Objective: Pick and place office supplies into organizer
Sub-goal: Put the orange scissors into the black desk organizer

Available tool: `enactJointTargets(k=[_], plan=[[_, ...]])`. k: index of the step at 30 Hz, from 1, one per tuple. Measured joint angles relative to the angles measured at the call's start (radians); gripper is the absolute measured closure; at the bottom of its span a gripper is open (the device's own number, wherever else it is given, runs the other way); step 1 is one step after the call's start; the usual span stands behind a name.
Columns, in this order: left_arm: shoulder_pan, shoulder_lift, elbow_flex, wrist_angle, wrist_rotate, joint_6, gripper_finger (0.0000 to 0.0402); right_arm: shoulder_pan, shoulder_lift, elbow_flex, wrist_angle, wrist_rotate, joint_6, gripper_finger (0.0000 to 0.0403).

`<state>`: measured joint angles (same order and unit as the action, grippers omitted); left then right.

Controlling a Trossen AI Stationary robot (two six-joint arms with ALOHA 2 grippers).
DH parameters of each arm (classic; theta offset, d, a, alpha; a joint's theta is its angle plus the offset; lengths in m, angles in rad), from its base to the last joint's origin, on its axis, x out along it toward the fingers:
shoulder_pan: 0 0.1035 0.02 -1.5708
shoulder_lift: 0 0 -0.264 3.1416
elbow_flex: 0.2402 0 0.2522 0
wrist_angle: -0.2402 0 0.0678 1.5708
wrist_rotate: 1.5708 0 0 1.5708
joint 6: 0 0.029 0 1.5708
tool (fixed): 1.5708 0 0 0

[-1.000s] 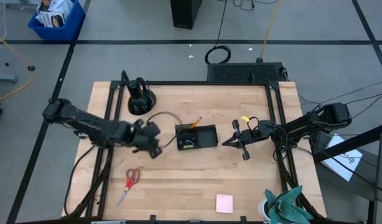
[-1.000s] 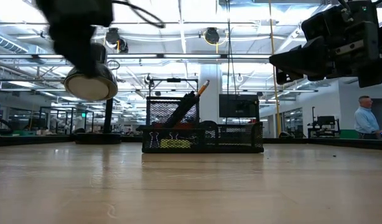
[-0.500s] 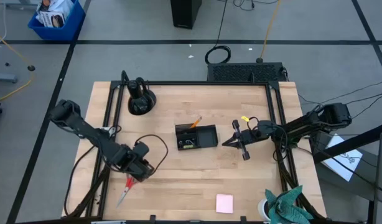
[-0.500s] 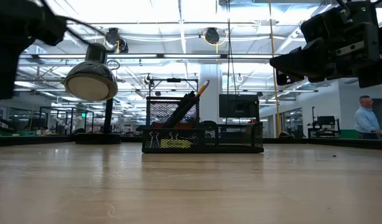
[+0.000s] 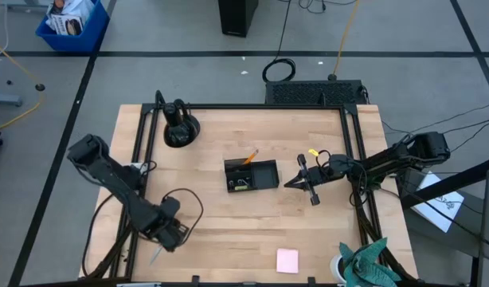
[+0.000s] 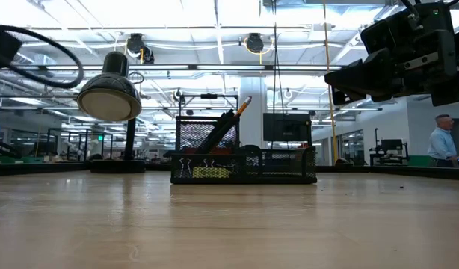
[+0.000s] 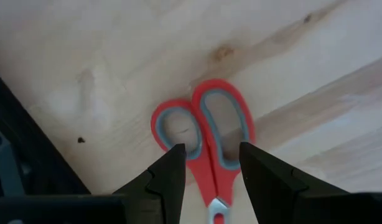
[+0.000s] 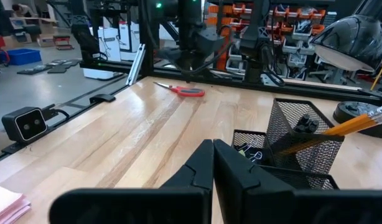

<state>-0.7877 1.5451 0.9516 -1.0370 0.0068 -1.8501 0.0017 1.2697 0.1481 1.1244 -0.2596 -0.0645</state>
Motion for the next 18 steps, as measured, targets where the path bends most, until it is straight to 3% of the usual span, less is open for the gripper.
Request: enactJointTargets(k=[18], plan=[[-0.090,0.210,0.005,0.067,-0.050,0.036,0.0245,0.000,0.000,0.000,0.000,0.000,0.027,0.0399]])
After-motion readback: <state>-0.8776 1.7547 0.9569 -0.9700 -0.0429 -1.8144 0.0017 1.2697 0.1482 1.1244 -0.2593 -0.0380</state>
